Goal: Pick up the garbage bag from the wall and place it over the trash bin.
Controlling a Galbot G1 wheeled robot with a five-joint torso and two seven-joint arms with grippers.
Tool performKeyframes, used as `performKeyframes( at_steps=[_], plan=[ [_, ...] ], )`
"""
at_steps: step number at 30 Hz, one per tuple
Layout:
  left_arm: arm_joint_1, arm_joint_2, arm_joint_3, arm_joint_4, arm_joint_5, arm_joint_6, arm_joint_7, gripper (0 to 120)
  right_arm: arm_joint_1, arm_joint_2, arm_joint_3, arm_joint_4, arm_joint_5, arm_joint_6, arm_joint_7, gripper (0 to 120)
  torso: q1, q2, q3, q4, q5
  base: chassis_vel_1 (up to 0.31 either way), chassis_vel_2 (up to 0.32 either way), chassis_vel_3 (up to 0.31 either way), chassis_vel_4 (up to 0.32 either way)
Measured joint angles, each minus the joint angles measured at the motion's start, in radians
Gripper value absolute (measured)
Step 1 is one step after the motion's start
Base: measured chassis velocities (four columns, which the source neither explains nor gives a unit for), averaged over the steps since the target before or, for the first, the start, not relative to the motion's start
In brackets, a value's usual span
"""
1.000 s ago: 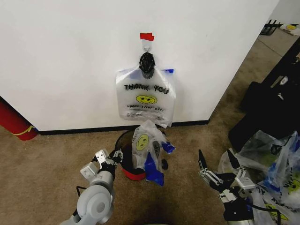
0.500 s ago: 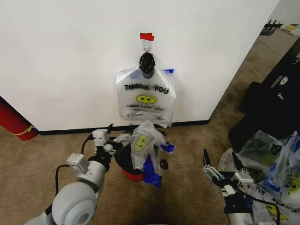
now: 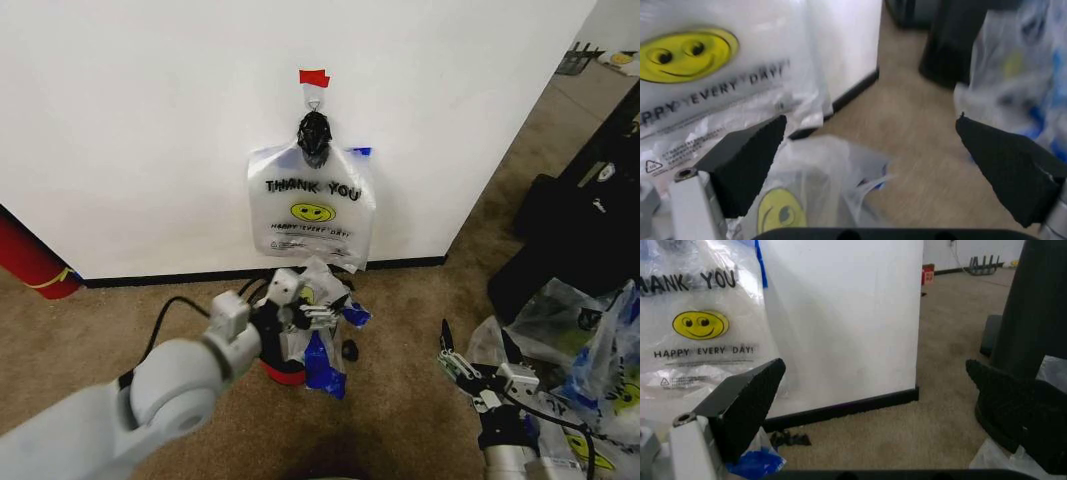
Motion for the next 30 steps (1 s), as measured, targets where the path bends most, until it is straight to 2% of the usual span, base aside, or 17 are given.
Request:
performKeyframes(
  at_steps=[5,12,16,21,23,25,30],
  plan=[
    [-0.072,0.003,0.089,0.046,0.094,0.065,0.031,100,0.004,0.007,-0.002,0.0,-0.001,-0.003,0.0,100,0.0,0.0,0.0,0.0006,0.0002,0.0,0.0,0.0,0.0],
    [-0.118,-0.008,0.147,0.088,0.299,0.06,0.095,98,0.0,0.01,-0.008,0.001,-0.003,-0.004,0.001,100,0.0,0.0,0.0,0.0004,0.0001,0.0,0.0,0.0,0.0],
    [-0.119,0.0,0.154,0.091,0.322,0.057,0.103,88,0.003,0.008,-0.011,0.006,-0.003,-0.007,0.001,100,0.0,0.0,0.0,0.0004,0.0001,0.0,0.0,0.0,0.0],
    [-0.114,0.003,0.156,0.103,0.333,0.057,0.104,70,0.008,0.008,-0.02,0.01,-0.01,-0.012,0.004,100,0.0,0.0,0.0,0.0005,0.0001,0.0,0.0,0.0,0.0],
    [-0.114,0.0,0.156,0.105,0.333,0.056,0.104,58,0.009,0.008,-0.025,0.014,-0.017,-0.014,0.005,100,0.0,0.0,0.0,0.0004,0.0001,0.0,0.0,0.0,0.0],
    [-0.116,-0.003,0.157,0.106,0.332,0.056,0.103,55,0.009,0.007,-0.027,0.016,-0.019,-0.016,0.006,100,0.0,0.0,0.0,0.0004,0.0001,0.0,0.0,0.0,0.0],
    [-0.127,-0.016,0.174,0.116,0.331,0.056,0.099,35,0.009,-0.003,-0.026,0.015,-0.019,-0.027,0.012,100,0.0,0.0,0.0,0.0004,0.0002,0.0,0.0,0.0,0.0]
  ],
)
